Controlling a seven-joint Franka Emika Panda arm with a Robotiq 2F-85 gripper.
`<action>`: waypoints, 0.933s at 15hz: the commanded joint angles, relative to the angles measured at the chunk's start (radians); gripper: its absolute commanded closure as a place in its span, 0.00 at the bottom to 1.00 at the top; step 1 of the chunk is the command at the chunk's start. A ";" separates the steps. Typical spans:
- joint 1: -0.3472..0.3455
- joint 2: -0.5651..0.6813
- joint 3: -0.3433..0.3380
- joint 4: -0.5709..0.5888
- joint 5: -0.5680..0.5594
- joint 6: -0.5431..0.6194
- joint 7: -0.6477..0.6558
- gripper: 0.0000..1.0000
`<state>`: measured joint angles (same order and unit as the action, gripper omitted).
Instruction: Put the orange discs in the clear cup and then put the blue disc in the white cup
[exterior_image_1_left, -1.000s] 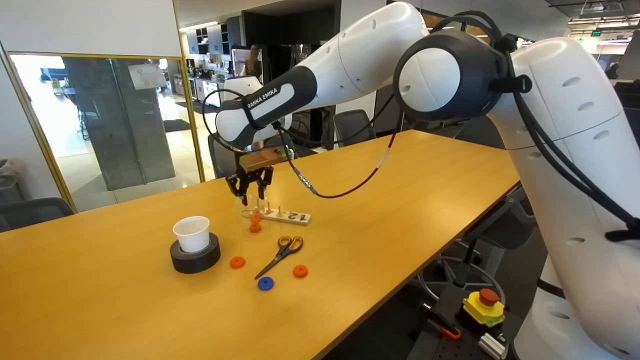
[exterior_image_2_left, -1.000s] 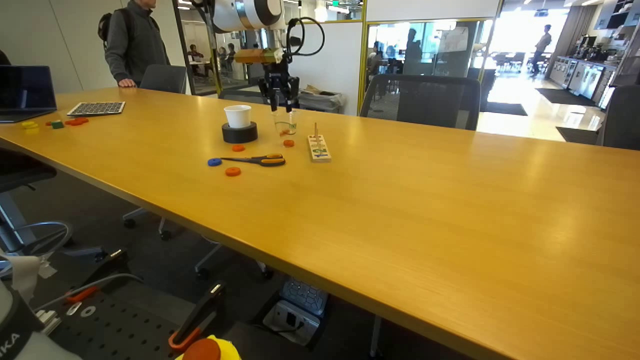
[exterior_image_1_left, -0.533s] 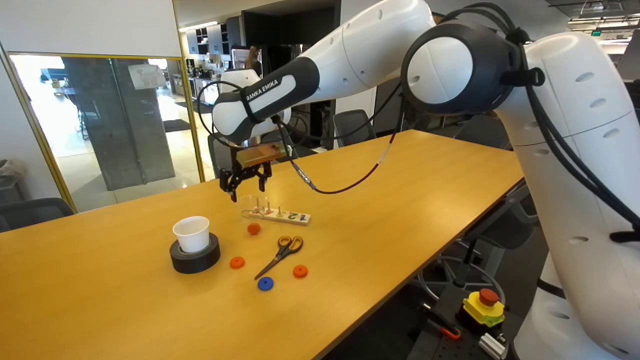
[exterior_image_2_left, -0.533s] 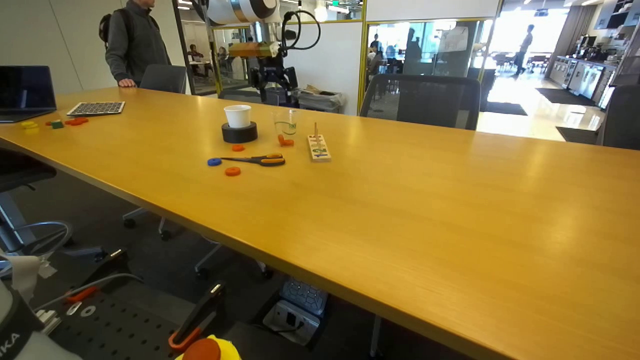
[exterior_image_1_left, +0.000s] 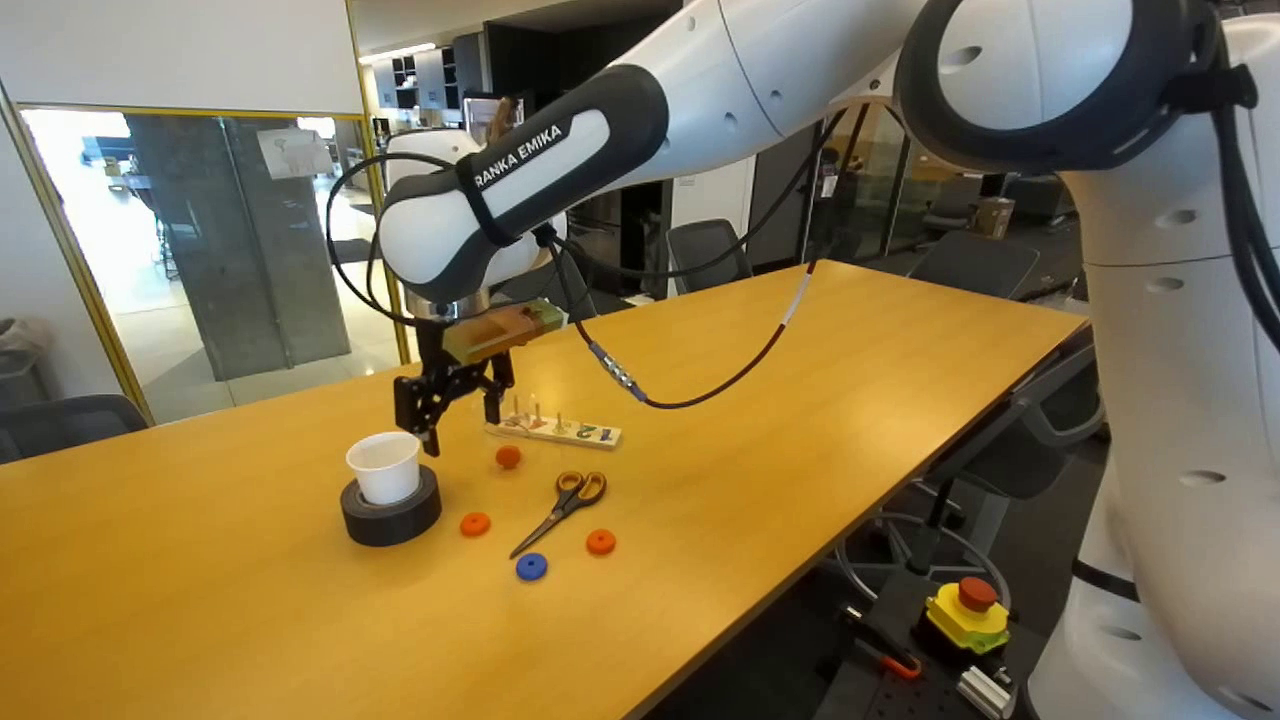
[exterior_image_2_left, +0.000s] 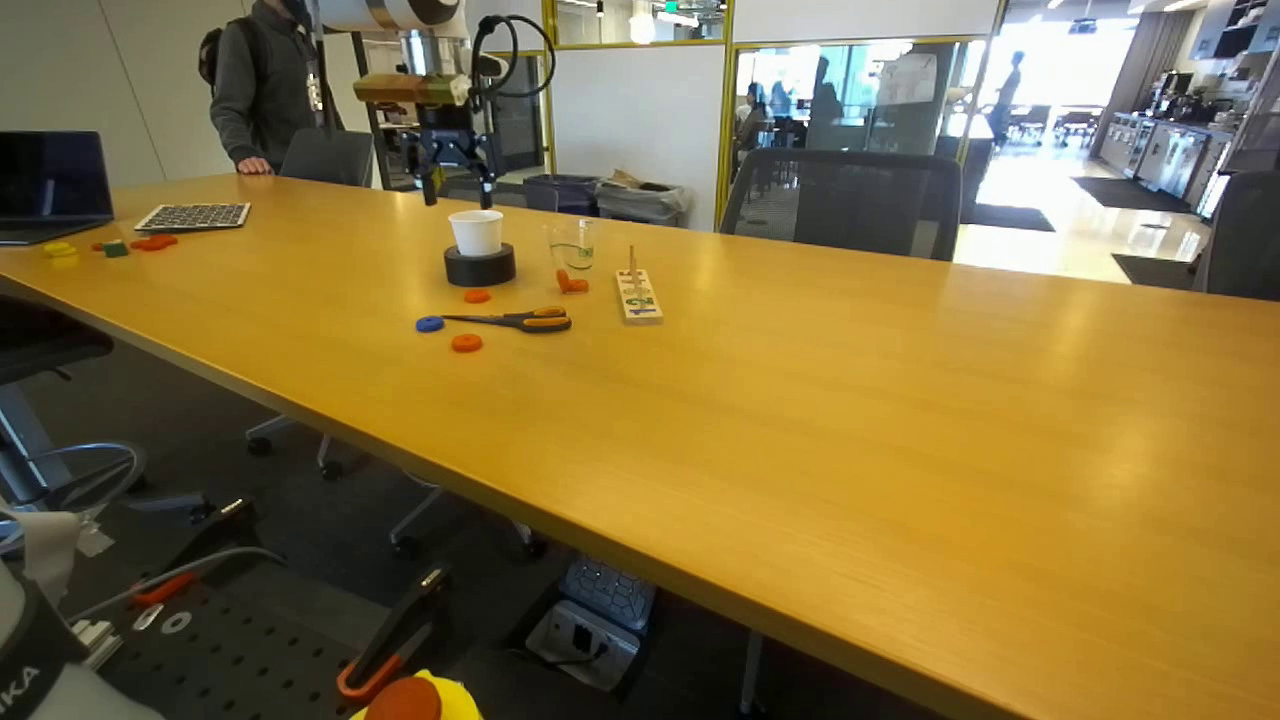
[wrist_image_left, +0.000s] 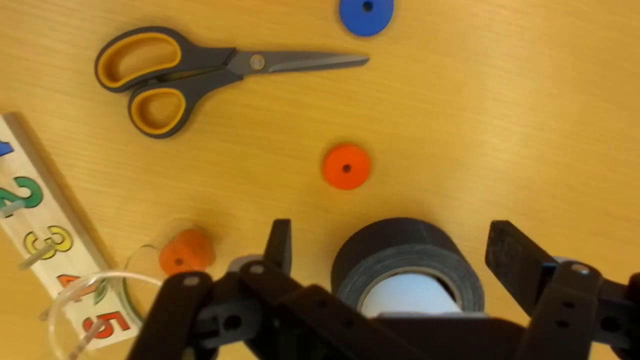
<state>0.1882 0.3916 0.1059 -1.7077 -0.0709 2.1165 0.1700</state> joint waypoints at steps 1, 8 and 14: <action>0.008 0.010 0.011 -0.045 0.024 0.045 -0.005 0.00; -0.003 0.132 -0.008 -0.057 0.048 0.208 0.016 0.00; -0.014 0.182 -0.023 -0.067 0.065 0.308 0.017 0.00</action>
<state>0.1762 0.5738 0.0884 -1.7643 -0.0303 2.3775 0.1804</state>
